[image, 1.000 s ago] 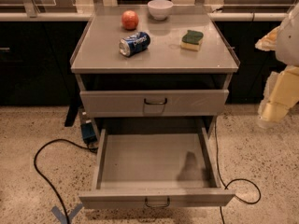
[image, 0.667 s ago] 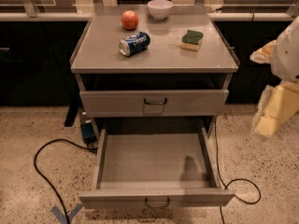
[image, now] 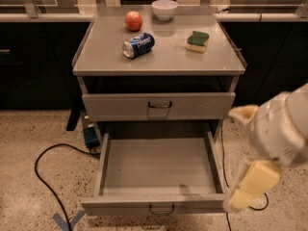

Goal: Close middle drawer

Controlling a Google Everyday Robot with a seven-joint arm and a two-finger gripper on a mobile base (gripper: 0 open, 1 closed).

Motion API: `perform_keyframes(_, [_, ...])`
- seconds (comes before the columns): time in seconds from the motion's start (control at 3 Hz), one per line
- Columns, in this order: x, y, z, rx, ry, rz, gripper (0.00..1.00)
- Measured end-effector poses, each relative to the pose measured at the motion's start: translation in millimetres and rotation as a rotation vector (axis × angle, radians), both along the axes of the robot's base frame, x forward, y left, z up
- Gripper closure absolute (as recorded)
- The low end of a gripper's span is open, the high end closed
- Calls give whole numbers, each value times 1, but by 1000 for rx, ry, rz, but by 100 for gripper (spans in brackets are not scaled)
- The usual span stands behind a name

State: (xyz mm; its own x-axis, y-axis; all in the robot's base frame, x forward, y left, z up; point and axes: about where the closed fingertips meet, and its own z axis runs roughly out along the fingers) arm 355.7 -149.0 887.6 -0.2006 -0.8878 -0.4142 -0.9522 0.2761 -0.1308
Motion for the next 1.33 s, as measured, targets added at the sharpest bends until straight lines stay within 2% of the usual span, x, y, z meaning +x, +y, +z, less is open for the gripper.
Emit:
perform_keyframes(0.33, [-36,29,-47,11,23,35,0])
perform_keyframes(0.67, [-71,53,-112,4,92,66,0])
perform_keyframes(1.0, [-112,83,-193,-3,215,119,0])
perform_keyframes(1.33, [-135,77,-215,-26,262,125,0])
